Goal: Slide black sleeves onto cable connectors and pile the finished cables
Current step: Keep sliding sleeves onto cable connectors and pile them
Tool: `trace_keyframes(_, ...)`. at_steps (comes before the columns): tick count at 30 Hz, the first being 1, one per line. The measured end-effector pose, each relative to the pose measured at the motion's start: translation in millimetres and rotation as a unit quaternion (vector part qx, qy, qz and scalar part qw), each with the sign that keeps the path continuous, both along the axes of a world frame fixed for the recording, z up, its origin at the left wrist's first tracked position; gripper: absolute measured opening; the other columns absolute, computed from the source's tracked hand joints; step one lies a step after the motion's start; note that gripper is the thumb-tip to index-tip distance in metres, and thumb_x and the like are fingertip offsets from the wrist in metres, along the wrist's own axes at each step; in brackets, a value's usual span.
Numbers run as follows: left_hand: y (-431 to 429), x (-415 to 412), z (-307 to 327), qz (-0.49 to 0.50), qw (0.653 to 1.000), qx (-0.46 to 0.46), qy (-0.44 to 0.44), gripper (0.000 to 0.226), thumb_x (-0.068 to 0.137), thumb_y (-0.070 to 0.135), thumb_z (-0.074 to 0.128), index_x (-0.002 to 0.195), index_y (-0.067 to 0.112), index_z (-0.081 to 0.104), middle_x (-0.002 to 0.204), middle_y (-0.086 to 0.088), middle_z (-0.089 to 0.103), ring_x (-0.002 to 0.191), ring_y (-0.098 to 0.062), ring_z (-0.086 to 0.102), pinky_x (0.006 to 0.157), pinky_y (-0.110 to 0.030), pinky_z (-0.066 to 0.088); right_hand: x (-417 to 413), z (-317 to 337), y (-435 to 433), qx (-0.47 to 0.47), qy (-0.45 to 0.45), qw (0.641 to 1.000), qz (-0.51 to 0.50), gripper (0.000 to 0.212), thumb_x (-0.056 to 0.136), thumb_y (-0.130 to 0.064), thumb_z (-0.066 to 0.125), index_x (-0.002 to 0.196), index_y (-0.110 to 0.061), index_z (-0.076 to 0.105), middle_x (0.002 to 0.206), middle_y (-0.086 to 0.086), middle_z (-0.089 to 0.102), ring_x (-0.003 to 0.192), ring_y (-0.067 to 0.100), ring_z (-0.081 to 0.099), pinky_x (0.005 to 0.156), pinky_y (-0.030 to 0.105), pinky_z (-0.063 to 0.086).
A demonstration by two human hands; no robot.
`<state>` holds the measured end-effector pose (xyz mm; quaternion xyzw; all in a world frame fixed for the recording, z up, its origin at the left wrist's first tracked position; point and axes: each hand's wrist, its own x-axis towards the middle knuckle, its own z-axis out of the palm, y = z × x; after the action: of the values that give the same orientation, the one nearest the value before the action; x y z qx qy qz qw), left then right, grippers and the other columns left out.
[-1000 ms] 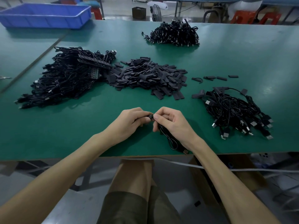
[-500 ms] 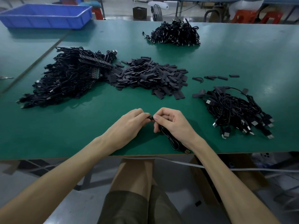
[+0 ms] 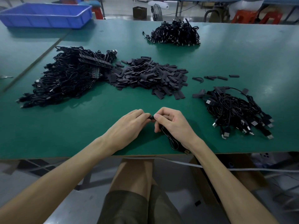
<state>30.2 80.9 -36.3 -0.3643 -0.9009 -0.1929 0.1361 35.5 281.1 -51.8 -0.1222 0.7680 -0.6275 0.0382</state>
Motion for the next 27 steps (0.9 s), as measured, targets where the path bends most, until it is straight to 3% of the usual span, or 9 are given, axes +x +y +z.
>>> trace_keyframes(9,-0.3,-0.1,-0.6,0.009,1.000,0.010,-0.014,0.024,0.104,0.015,0.054,0.115,-0.001,0.067,0.090,-0.013,0.061,0.083,-0.030,0.060,0.079,-0.036,0.045,0.2,0.0,-0.5,0.015,0.006,1.000,-0.010,0.020,0.104,-0.016,0.059,0.090,-0.004,0.067,0.068,0.006,0.072,0.067,0.015,0.065,0.076,0.029,0.053)
trace_keyframes(27,-0.7,-3.2,-6.6,0.001,0.999,0.027,-0.031,0.021,0.103,0.010,0.056,0.120,0.000,0.064,0.094,-0.011,0.061,0.086,-0.028,0.059,0.080,-0.029,0.041,-0.7,-2.2,-1.0,0.002,0.007,1.000,-0.024,0.020,0.103,-0.012,0.061,0.088,0.001,0.065,0.062,0.001,0.065,0.061,0.014,0.060,0.072,0.027,0.050)
